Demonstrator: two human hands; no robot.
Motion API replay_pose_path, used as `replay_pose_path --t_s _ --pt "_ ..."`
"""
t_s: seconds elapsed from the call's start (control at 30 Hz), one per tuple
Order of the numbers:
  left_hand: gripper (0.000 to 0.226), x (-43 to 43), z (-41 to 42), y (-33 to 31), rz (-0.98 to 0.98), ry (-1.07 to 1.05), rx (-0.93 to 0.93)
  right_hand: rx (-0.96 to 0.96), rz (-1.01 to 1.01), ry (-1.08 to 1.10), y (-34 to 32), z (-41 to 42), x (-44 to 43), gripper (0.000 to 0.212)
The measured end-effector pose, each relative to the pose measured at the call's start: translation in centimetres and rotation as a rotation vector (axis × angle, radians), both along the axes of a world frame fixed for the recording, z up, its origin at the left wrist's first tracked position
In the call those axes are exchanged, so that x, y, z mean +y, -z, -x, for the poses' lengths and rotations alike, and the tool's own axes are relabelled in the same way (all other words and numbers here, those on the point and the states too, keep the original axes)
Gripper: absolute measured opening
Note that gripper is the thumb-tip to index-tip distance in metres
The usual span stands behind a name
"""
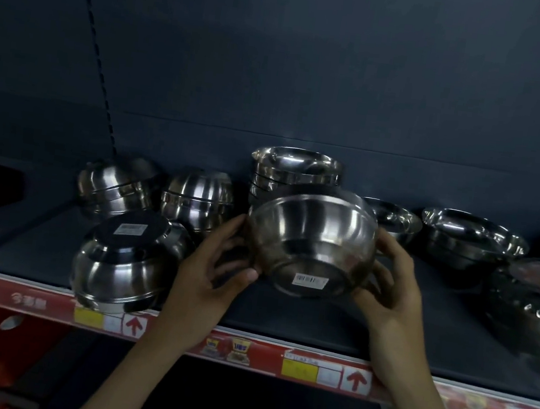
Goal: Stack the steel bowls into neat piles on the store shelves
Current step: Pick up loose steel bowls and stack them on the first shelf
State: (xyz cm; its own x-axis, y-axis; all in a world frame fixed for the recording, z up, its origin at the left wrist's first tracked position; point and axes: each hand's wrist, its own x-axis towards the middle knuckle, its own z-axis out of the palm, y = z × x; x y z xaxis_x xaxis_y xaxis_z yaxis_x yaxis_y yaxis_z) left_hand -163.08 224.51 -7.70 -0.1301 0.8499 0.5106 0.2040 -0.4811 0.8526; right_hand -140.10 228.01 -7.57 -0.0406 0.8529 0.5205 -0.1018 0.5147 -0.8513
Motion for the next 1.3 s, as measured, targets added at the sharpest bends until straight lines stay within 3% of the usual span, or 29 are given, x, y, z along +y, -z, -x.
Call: replay_pose_path --t_s 0.33,0.47,0.93,1.0,1.13,1.3 --pt "0.069 0.1 0.0 0.2 0.018 0.060 0.005 -0.089 -0.026 0.091 0.5 0.2 0.6 0.082" --pt "0.058 0.1 0.2 0.2 0.028 0.101 -0.007 -0.137 -0.021 0.065 0.5 0.0 1.1 0.083" --pt "0.041 0.1 0.8 0.0 0.067 0.096 0.092 -0.220 -0.021 0.128 0.1 -0.1 1.1 0.052" --pt "0.044 0.0 0.8 -0.2 0.070 0.106 0.093 -0.177 0.002 0.094 0.0 0.1 0.9 0.053" --pt "0.069 -0.4 0.6 -0.5 0.064 0.144 0.060 0.215 0.173 -0.053 -0.5 -0.1 0.4 0.045" --pt "0.074 -0.9 0.3 -0.9 0.083 0.119 0.101 0.095 0.232 -0.092 -0.4 0.1 0.1 0.040"
